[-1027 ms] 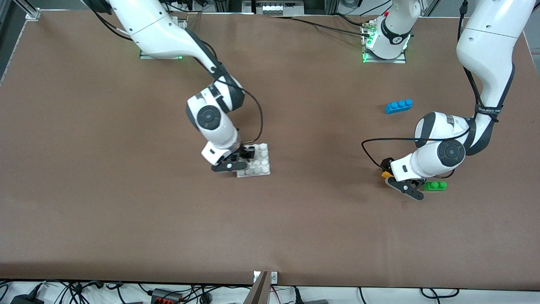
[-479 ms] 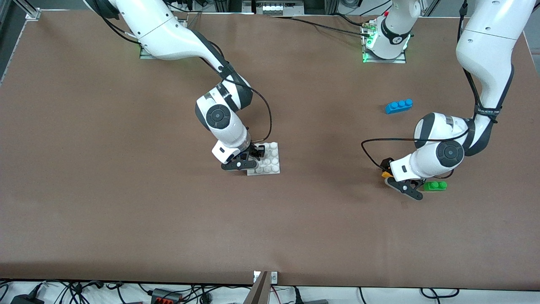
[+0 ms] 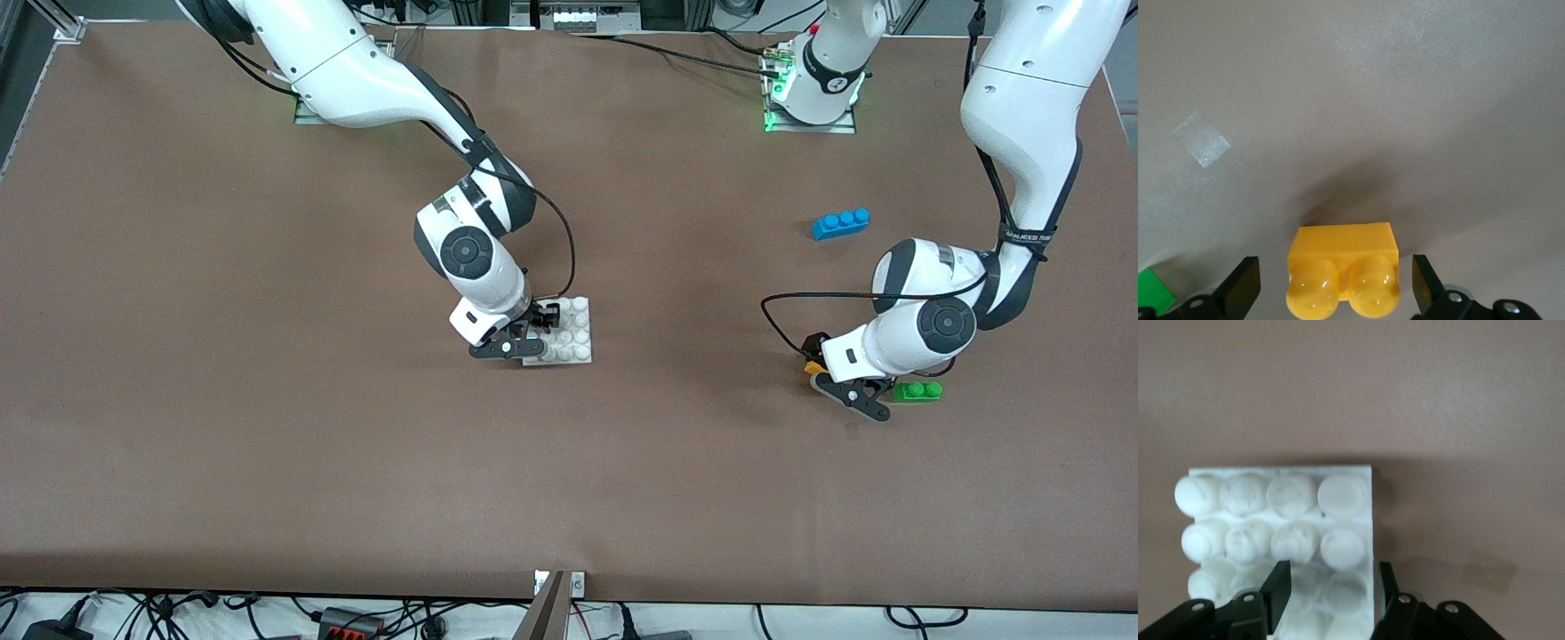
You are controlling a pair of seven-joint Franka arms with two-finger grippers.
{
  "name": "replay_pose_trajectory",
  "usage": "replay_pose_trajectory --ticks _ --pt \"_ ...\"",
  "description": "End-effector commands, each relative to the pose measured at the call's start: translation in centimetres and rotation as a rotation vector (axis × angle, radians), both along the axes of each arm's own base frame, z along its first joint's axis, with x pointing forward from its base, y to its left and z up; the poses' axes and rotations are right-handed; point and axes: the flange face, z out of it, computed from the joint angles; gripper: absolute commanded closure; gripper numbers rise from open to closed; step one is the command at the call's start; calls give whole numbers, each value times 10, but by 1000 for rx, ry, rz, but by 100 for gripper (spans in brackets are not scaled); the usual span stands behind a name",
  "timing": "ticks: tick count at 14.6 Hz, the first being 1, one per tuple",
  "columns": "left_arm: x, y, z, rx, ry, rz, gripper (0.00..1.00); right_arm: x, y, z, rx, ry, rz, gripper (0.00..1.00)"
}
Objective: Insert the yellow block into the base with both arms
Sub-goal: 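Release the base plate and withdraw the right gripper to its rest side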
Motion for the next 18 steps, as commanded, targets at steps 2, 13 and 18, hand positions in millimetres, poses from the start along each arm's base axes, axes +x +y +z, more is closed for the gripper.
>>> replay_pose_trajectory --ticks 2,13,18 --pt "5 8 3 11 -18 -17 2 22 -14 95 -8 -8 -16 15" --pt "5 8 -1 8 -14 -12 17 71 -309 263 -93 123 6 0" --pt "6 8 0 9 -14 -11 33 51 -418 321 -80 123 58 0"
